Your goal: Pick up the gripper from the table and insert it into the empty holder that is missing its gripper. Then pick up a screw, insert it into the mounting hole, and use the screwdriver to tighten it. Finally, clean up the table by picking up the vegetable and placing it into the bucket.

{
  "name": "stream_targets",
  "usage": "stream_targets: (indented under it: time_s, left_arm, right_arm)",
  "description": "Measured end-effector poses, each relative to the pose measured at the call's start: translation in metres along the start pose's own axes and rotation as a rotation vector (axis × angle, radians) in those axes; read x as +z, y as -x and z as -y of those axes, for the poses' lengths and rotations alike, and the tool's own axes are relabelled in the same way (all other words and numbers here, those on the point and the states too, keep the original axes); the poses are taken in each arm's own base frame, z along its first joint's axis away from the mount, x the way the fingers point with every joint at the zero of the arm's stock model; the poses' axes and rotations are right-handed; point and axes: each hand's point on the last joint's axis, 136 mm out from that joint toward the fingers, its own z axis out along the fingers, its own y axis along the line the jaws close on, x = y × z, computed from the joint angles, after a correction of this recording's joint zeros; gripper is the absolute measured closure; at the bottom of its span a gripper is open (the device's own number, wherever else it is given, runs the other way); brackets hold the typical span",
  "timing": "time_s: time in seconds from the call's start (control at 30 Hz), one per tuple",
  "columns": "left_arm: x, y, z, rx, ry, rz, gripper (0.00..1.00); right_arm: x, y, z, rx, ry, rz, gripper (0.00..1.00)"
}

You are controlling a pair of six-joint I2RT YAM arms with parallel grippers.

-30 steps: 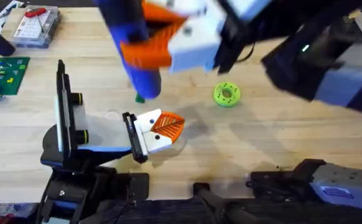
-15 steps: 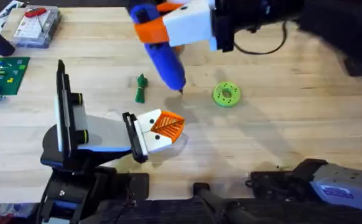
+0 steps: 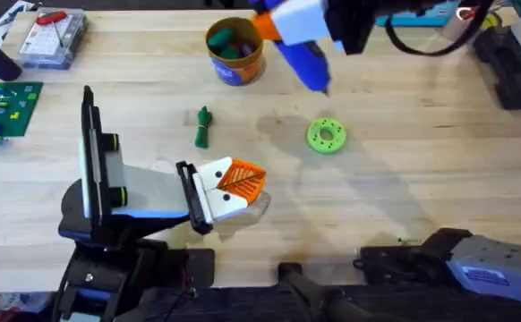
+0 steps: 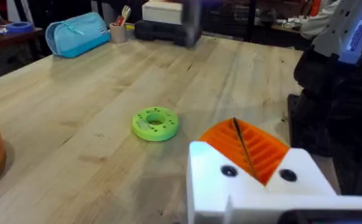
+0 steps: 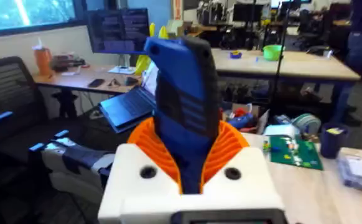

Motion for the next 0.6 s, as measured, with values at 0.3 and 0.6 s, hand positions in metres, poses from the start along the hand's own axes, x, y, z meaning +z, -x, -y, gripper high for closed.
stream_targets:
  time_s: [0.3, 0.6]
  left_arm:
    - [0.0, 0.0, 0.0, 0.0, 0.0, 0.0, 0.989]
    - [0.0, 0.0, -0.001, 0.001, 0.003, 0.0, 0.99]
  right_arm:
    - [-0.012, -0.053, 0.088, -0.173, -0.371, -0.275, 0.948]
    - [0.003, -0.133, 0.163, -0.299, -0.395, -0.577, 0.981]
